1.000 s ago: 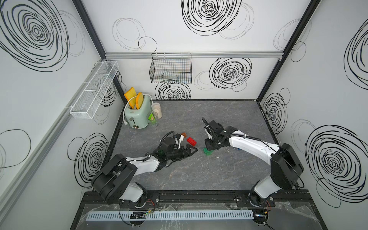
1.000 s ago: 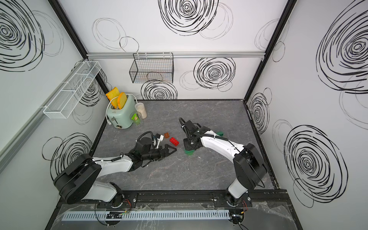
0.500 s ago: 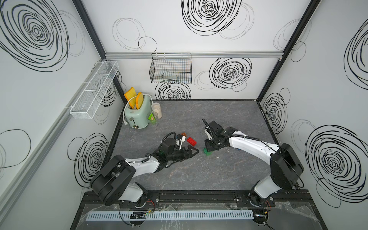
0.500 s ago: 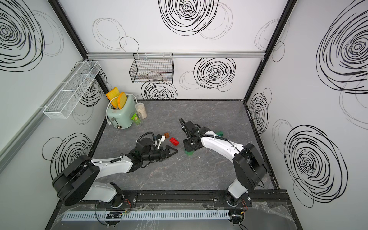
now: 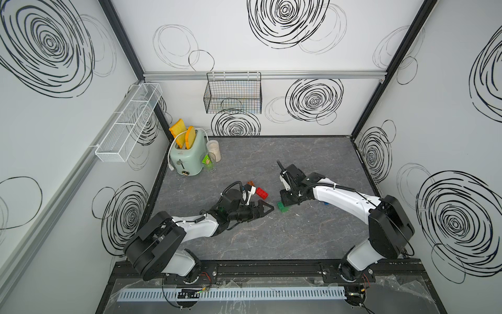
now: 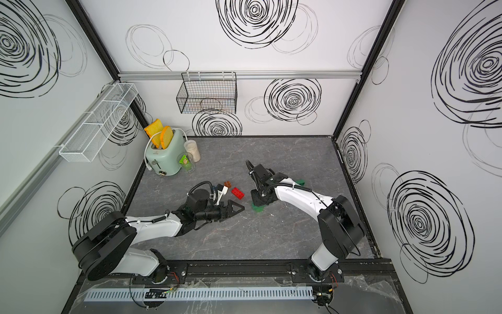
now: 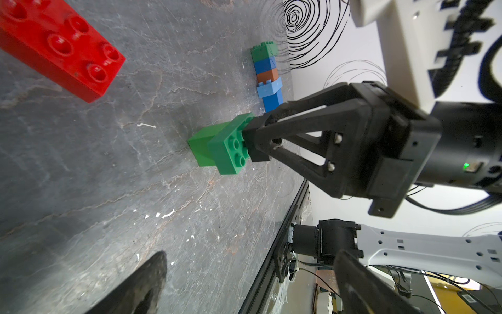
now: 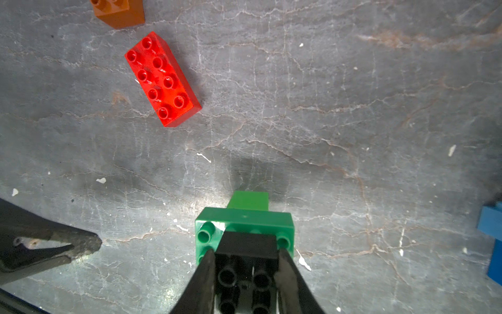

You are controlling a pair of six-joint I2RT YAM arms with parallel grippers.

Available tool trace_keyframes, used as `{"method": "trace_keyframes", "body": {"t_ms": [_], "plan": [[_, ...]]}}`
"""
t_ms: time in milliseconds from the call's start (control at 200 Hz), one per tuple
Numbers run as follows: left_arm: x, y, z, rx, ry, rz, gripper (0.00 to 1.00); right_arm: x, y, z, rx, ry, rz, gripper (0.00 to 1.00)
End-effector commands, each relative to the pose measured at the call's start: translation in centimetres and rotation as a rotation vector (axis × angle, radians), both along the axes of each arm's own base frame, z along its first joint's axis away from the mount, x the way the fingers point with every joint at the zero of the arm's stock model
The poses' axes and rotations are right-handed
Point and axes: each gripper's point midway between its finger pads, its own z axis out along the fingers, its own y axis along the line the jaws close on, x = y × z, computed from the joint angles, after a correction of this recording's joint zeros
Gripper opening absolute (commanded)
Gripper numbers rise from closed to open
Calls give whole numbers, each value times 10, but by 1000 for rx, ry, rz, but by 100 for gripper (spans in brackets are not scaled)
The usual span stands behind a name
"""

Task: Assemble the letter f with lego
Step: Assemble the lego brick with the lego brick.

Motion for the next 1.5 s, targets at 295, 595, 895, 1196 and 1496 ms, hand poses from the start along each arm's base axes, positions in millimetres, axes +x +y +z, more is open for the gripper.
{"method": "trace_keyframes", "body": {"t_ms": [295, 595, 895, 1196, 1496], "plan": [[0, -8, 5, -40, -17, -21, 98, -1, -1, -11, -6, 30, 12, 34], [1, -6, 6, -35, -22, -11, 98, -5, -7, -18, -37, 46, 14, 34], [3, -4, 6, -36, -24, -5, 98, -19, -19, -35, -75, 92, 15, 34], [5, -2, 10, -9, -20, 8, 98, -38, -10, -53, -142, 90, 56, 33], [17, 31, 24, 113, -9, 76, 98, -7, 3, -38, -27, 29, -46, 34]]}}
